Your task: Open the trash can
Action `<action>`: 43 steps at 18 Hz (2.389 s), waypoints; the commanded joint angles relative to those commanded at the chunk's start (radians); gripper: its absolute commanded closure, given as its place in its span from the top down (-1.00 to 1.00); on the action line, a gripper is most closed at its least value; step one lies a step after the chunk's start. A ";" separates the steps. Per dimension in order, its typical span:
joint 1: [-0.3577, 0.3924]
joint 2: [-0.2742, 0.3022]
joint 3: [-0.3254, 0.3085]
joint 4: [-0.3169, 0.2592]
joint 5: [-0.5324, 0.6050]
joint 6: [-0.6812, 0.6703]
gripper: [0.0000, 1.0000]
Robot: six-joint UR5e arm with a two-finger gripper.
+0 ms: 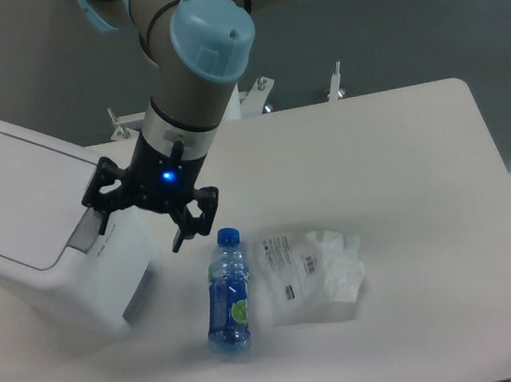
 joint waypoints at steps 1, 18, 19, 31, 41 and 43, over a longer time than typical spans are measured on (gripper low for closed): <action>0.000 0.000 0.000 0.000 0.000 0.000 1.00; 0.049 0.006 0.037 0.029 0.003 0.003 1.00; 0.058 0.006 0.038 0.049 0.020 0.015 1.00; 0.319 0.003 -0.047 0.100 0.241 0.354 1.00; 0.437 -0.080 -0.094 0.166 0.360 0.897 1.00; 0.436 -0.081 -0.095 0.169 0.360 0.896 1.00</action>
